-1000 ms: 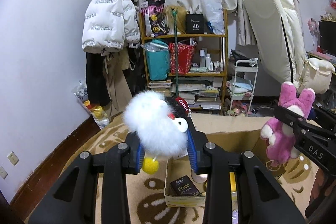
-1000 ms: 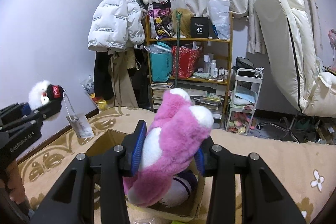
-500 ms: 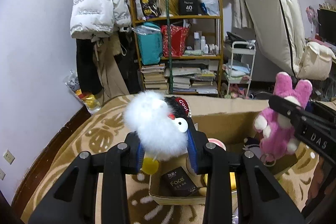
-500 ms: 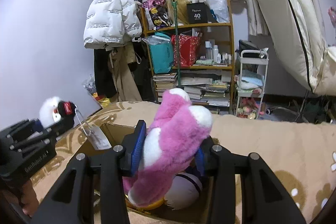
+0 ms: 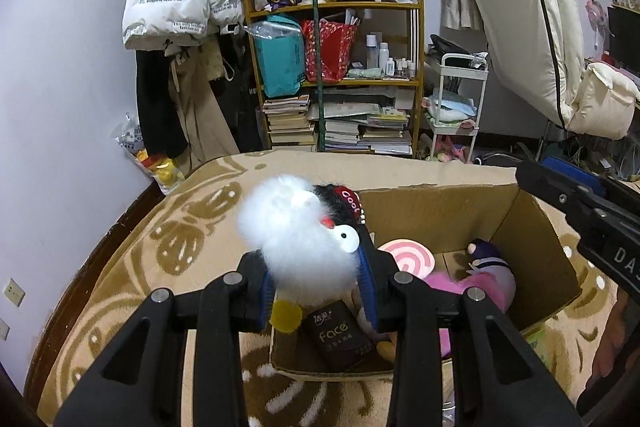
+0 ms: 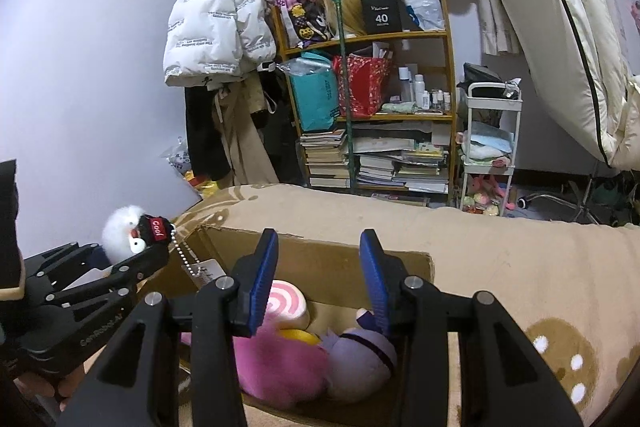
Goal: Organize soft objects
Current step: 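Open the left tool to drop the white plush while the right tool releases the pink bunny into the box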
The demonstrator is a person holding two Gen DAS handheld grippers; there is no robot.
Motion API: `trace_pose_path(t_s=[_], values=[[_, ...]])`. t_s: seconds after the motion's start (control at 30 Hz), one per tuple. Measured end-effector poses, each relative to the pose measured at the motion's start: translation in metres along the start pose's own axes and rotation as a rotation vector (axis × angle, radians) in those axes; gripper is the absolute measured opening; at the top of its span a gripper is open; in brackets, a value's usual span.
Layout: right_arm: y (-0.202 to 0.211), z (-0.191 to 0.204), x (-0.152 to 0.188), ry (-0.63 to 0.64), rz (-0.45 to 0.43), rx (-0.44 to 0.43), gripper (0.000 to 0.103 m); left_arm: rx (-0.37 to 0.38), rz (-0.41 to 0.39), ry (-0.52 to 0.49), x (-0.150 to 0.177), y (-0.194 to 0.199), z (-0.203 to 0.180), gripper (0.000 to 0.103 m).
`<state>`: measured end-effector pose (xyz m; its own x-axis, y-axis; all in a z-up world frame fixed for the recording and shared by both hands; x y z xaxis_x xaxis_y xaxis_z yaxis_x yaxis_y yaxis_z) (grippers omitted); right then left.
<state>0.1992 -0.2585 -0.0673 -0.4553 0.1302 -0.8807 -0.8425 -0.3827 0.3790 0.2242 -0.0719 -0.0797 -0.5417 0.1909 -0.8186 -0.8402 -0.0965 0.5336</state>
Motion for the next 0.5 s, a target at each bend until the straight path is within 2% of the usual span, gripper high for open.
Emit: trace_pose_path(t_s=[0.13,0.27,0.3,0.33,0.4,0.47,0.5], values=[[0.001,0.001,0.000,-0.002,0.001,-0.002,0.044,0.007,0.022,0.001,0.002,-0.003,0.001,0.036],[0.003,0.004,0.000,-0.002,0.007,0.000,0.045,-0.011,0.004,-0.002,0.001,0.002,0.003,0.055],[0.002,0.003,0.000,-0.002,0.007,0.000,0.047,-0.015,0.000,-0.006,0.001,0.003,0.004,0.058],[0.004,0.004,-0.001,-0.001,0.009,0.001,0.054,-0.019,-0.003,-0.013,0.000,0.006,0.003,0.059],[0.006,0.004,-0.002,-0.005,0.005,0.003,0.064,-0.018,0.000,-0.022,0.001,0.010,0.003,0.076],[0.013,0.005,-0.001,-0.011,0.005,0.005,0.069,-0.025,-0.004,-0.025,0.002,0.016,0.003,0.087],[0.016,0.006,-0.001,-0.012,0.007,0.007,0.075,-0.033,-0.010,-0.026,0.003,0.021,0.004,0.092]])
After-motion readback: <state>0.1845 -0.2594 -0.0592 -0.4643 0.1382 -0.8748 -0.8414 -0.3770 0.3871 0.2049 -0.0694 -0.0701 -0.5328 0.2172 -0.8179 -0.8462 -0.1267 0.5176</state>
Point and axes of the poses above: each gripper's, at about its wrist camera, not at the fingertips, and y roughly against the way its jaws point, z to its left, x to its underside, the point moved 7 cm from there along -y, roughly the way its jaws point, and after that the axes turned 14 degrees about -x, right-handed, at the moved point
